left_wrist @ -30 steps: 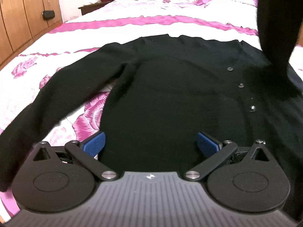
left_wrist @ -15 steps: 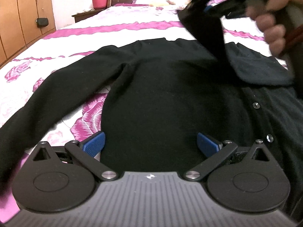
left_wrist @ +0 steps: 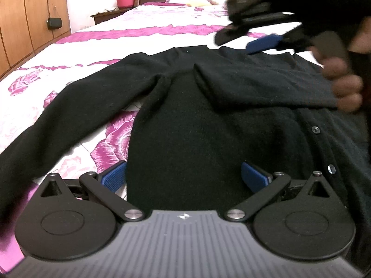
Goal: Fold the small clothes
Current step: 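Carry the sleeve across the cardigan body with the right gripper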
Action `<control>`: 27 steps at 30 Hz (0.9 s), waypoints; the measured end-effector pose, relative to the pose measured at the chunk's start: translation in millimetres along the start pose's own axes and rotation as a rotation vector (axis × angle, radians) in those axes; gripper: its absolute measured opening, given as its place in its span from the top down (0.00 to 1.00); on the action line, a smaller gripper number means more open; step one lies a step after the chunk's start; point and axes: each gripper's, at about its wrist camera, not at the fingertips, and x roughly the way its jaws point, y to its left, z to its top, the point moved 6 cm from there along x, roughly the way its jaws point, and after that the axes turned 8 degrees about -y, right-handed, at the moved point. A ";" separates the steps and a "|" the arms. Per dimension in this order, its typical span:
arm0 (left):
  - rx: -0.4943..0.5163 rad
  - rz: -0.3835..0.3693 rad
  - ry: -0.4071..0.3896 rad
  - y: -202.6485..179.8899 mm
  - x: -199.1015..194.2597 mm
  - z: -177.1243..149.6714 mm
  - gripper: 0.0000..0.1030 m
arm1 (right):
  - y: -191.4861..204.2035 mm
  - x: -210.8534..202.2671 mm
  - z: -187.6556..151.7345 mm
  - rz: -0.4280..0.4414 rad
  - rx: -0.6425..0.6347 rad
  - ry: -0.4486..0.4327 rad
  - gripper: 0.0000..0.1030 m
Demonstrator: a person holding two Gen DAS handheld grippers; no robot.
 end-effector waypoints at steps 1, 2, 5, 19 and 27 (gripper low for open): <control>-0.002 0.001 0.003 0.1 0.6 1.3 0.00 | -4.6 -4.8 0.1 -0.002 0.005 0.000 0.53; -0.003 0.002 0.006 -0.7 -2.2 0.9 0.00 | -11.4 -12.2 0.0 -0.007 0.012 -0.001 0.53; -0.016 0.004 0.010 -0.8 -5.9 4.8 0.00 | -34.7 -33.6 -1.0 -0.046 0.016 -0.015 0.53; 0.011 -0.034 -0.080 -25.1 32.6 80.7 0.00 | -183.4 -89.9 -15.5 -0.209 0.251 -0.063 0.51; 0.037 0.122 0.006 -26.7 97.3 78.7 0.00 | -227.2 -75.0 -51.7 -0.252 0.300 -0.020 0.56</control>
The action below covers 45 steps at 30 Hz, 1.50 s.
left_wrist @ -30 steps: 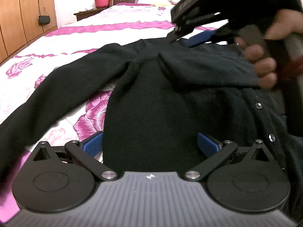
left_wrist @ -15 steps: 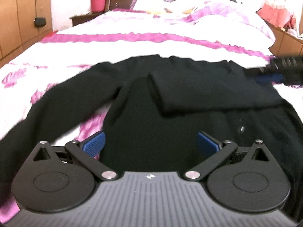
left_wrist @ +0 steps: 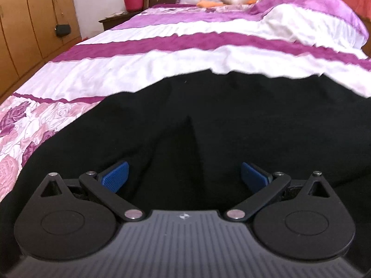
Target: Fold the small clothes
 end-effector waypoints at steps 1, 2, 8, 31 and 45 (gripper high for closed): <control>0.010 0.011 -0.005 -0.2 3.5 -2.1 0.00 | -2.7 1.0 -3.4 0.009 0.004 -0.008 0.56; 0.019 0.019 -0.012 -0.1 4.7 -4.0 0.00 | -5.2 2.0 -5.9 0.015 0.008 -0.018 0.56; 0.043 0.040 -0.038 -3.0 7.4 -7.7 0.00 | -5.9 1.6 -18.1 0.021 -0.037 -0.101 0.56; -0.058 0.192 -0.058 100.8 -102.9 -17.2 0.00 | 40.8 -88.4 -17.2 0.056 -0.153 -0.062 0.42; -0.188 0.242 -0.014 162.6 -134.6 -65.0 0.00 | 74.9 -120.0 -66.7 0.050 -0.228 -0.003 0.42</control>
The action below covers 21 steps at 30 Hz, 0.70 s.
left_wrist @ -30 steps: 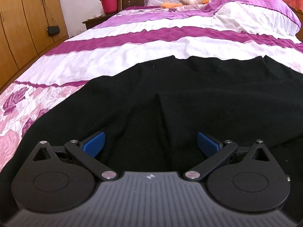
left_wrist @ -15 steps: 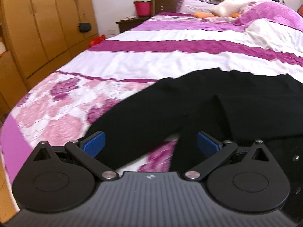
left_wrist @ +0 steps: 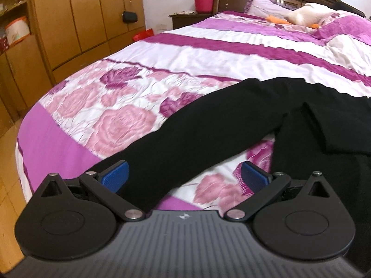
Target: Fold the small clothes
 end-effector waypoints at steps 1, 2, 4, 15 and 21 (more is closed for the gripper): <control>-0.006 0.002 0.004 2.7 0.9 -1.4 0.00 | 3.0 -0.9 -4.1 0.008 -0.005 0.007 0.42; -0.012 0.003 0.008 5.7 1.6 -3.2 0.00 | 5.5 -0.5 -7.7 0.011 -0.011 0.017 0.42; -0.021 0.002 0.013 9.8 3.6 -6.0 0.00 | 9.8 0.9 -14.5 0.006 -0.029 0.036 0.42; -0.040 -0.001 0.071 23.0 26.5 -23.2 0.00 | 10.3 15.8 -33.0 -0.039 -0.054 0.098 0.43; -0.013 0.015 0.065 27.0 36.3 -34.3 0.00 | 11.9 25.1 -38.6 -0.049 -0.080 0.113 0.41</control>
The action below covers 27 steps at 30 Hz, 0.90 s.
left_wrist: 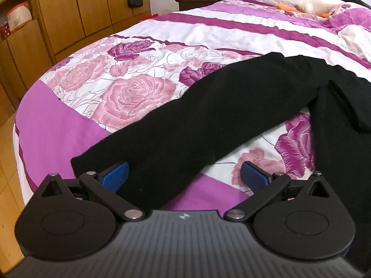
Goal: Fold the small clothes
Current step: 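Grasp the other sleeve cuff with the left gripper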
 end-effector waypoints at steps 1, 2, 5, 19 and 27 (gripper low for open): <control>-0.004 -0.002 0.000 0.7 1.1 0.0 0.00 | -0.6 1.0 -0.7 -0.001 0.004 0.002 0.41; -0.008 -0.003 -0.002 1.6 2.3 0.1 0.00 | -0.9 1.3 -1.4 -0.001 0.010 0.002 0.41; -0.011 0.003 -0.010 3.2 5.8 1.0 0.00 | -2.2 2.2 -2.1 0.003 0.031 0.001 0.40; -0.012 0.020 -0.053 7.8 18.9 7.5 0.01 | -4.6 4.2 -4.3 0.014 0.039 -0.007 0.37; -0.032 0.060 -0.093 13.9 20.9 12.7 0.20 | -2.2 4.7 -5.1 0.016 0.022 -0.014 0.36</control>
